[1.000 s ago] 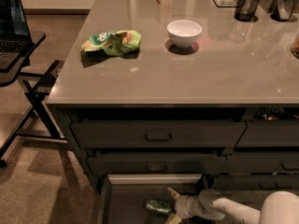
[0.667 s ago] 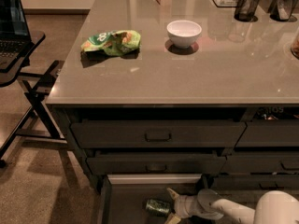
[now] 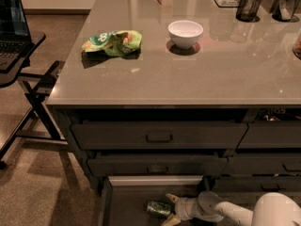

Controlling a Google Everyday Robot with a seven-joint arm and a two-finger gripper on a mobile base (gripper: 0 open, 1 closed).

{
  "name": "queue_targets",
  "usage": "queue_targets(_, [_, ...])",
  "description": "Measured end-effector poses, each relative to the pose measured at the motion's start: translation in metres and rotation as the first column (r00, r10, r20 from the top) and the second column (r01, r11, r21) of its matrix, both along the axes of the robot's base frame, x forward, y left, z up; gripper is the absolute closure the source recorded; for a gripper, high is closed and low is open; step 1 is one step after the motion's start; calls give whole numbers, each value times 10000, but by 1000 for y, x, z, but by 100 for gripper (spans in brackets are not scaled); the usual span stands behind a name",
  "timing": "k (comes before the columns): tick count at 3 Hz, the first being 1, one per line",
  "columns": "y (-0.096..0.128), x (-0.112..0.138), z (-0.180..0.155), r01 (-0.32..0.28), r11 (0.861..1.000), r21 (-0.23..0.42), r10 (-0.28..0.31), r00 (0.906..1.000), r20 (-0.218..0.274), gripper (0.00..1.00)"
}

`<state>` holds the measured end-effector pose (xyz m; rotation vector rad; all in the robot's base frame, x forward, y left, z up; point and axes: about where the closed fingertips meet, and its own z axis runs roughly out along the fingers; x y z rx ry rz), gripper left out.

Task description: Pick green can from bottom drawer and place on counter

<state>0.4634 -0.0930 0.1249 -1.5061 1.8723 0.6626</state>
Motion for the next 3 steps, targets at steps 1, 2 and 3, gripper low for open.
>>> queue_targets(1, [0, 0, 0, -1, 10000, 1, 1, 10000, -1, 42])
queue_targets(2, [0, 0, 0, -1, 10000, 1, 1, 10000, -1, 66])
queue_targets(3, [0, 0, 0, 0, 10000, -1, 0, 10000, -1, 89])
